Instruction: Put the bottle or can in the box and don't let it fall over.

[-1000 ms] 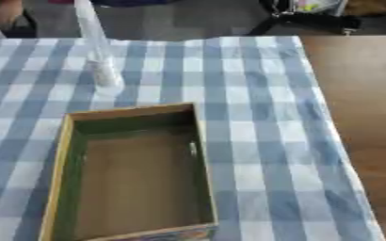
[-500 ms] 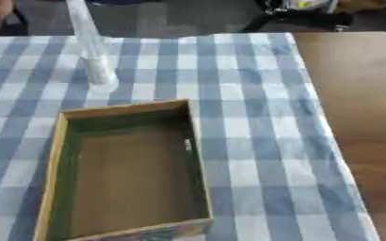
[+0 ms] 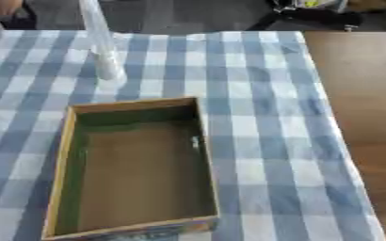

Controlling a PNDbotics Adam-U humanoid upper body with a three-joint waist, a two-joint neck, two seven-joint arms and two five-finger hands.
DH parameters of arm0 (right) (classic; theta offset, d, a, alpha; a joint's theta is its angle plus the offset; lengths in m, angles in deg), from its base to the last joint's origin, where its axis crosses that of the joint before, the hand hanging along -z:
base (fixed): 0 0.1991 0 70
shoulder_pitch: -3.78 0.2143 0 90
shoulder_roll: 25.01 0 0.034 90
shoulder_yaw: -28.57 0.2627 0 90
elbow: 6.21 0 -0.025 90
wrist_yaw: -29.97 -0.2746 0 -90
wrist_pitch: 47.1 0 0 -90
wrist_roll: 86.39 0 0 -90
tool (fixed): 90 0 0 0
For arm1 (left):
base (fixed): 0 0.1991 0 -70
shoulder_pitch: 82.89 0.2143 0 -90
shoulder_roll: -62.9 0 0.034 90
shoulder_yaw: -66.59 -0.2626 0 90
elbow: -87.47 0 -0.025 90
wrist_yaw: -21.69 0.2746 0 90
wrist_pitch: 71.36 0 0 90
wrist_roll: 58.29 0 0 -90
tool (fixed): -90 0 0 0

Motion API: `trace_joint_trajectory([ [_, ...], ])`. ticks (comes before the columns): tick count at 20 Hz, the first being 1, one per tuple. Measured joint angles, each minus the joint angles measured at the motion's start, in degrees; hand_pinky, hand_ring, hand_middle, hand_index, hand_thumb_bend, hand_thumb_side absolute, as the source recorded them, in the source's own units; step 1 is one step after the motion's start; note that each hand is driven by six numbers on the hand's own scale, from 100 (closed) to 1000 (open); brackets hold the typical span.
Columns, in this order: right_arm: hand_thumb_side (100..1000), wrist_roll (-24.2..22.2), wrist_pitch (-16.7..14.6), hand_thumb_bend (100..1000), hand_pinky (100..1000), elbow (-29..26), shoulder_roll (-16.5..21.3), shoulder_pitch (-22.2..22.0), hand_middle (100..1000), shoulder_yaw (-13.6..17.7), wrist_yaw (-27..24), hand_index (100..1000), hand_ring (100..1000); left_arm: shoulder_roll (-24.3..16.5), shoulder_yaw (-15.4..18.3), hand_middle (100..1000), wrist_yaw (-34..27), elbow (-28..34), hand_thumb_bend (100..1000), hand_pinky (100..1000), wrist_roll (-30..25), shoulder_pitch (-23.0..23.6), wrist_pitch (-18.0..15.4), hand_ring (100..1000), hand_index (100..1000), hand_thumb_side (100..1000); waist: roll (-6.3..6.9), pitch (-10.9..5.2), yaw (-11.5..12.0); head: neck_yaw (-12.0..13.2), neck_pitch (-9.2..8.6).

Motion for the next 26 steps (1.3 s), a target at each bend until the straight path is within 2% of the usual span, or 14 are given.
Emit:
trace_joint_trajectory([
  [2,614,-0.1,0.1,100,850,0.0,0.0,0.0,1000,0.0,0.0,1000,984,0.0,-1.0,985,0.5,-2.7,346,1000,-1.2,-2.1,-0.6,883,1000,556,-0.02,-0.2,-0.1,0.2,0.0],
  [9,613,-0.3,0.1,100,850,0.0,0.0,0.0,1000,-0.4,0.0,1000,984,1.2,-2.9,1000,2.3,-9.1,394,1000,-4.4,-7.4,-0.6,895,1000,535,-0.18,-0.36,-0.5,0.8,-0.15],
  [17,615,-0.5,0.1,100,850,0.0,0.0,0.0,1000,-0.4,-0.1,1000,984,2.9,-3.7,1000,5.7,-13.3,422,1000,-6.7,-11.0,-0.5,917,1000,518,-0.27,-0.59,-0.8,1.2,-0.57],
  [26,617,-0.9,0.3,100,850,0.1,0.0,0.0,1000,-0.8,-0.1,1000,984,4.3,-4.4,994,9.7,-17.3,440,1000,-6.6,-15.6,0.0,908,1000,535,-0.27,-0.59,-1.6,1.8,-2.01],
])
